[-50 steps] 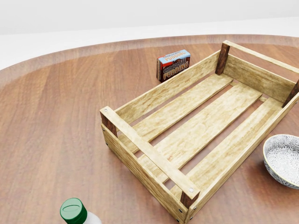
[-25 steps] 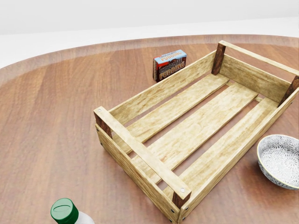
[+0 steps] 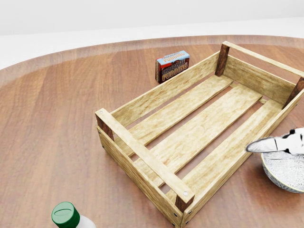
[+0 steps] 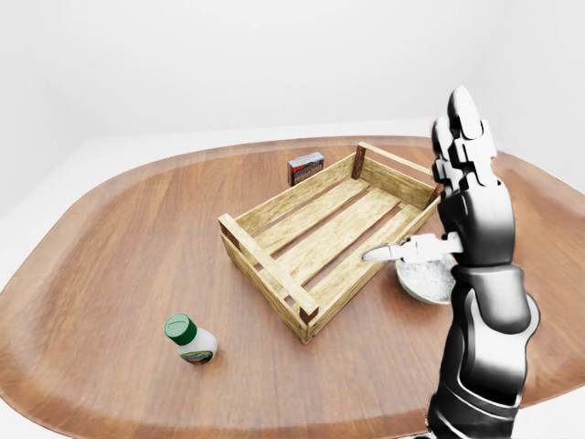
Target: Pick up the salad dressing and put it in the tray.
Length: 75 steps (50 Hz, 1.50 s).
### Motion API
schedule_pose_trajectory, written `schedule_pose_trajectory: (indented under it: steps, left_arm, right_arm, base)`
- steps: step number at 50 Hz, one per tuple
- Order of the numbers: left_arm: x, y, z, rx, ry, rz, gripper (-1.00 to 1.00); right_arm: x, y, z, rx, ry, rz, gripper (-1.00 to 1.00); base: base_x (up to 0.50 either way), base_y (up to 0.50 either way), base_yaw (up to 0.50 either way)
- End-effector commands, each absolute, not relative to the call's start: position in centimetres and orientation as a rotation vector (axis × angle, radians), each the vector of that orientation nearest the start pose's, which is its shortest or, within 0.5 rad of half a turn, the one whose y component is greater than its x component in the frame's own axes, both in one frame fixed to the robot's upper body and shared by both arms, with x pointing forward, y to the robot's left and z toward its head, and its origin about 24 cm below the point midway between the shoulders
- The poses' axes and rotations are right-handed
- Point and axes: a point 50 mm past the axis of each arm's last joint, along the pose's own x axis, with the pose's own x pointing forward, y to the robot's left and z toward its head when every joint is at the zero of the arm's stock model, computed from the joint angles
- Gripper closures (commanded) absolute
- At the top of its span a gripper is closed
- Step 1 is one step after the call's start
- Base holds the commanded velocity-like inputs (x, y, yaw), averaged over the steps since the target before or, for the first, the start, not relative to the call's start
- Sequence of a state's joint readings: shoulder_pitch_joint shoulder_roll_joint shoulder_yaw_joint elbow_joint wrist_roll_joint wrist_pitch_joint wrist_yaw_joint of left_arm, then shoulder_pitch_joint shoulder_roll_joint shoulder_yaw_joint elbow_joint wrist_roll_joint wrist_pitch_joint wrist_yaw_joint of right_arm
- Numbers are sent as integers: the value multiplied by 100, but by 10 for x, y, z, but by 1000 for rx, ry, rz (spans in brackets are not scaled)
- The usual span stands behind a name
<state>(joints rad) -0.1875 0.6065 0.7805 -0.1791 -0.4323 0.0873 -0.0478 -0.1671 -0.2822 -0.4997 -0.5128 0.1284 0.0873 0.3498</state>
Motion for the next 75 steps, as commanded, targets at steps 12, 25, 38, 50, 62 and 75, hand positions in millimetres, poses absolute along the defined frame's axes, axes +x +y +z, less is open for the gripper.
schedule_pose_trajectory:
  steps: [12,25,38,50,62,75]
  left_arm:
    - [194,373,243,150,-634,536,-100]
    - [197,372,239,149,-617,531,-100]
    - [199,374,235,142,-598,532,-100]
    - [199,374,235,138,-600,529,-100]
    - [201,374,233,131,-590,528,-100]
    - [202,376,231,122,-579,530,-100]
  right_arm:
    - [313,-84,303,-630,-782,470,-100]
    - [317,-27,247,-515,-614,675,-100]
    - [292,19,181,-435,-423,907,-100]
    - [277,35,106,-438,-136,1065,-100]
    - [275,41,91,-526,-61,1104,-100]
    - [271,51,74,-658,5,1135,-100]
  base:
    - [0,0,0]
    - [0,0,0]
    - [0,0,0]
    - [0,0,0]
    - [0,0,0]
    - [0,0,0]
